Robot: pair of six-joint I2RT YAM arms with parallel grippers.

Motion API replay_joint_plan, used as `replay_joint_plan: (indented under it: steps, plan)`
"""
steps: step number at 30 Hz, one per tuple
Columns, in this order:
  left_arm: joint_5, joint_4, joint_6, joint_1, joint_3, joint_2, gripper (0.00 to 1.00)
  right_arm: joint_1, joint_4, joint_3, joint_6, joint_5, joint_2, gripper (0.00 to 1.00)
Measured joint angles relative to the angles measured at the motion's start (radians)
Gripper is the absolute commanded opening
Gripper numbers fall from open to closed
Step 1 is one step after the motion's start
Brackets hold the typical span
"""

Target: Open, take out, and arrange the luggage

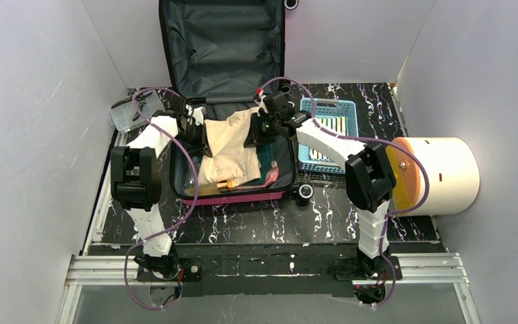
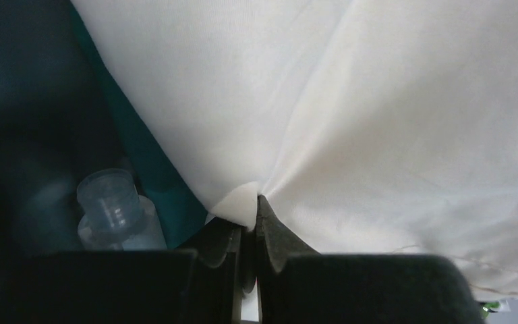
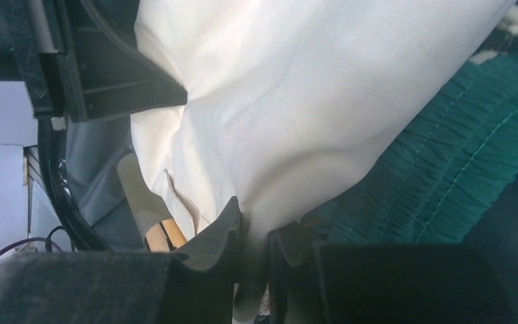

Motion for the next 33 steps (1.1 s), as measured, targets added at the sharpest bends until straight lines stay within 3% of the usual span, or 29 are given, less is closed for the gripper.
replay_joint_plan:
  steps: [11, 33]
  plan:
    - [0.038, -0.056, -0.003, -0.005, 0.039, -0.173, 0.00, -0.031, -0.069, 0.105, -0.042, 0.035, -0.002, 0.01]
    - [0.093, -0.108, -0.026, -0.045, 0.142, -0.206, 0.00, -0.064, -0.106, 0.182, -0.060, 0.053, -0.011, 0.01]
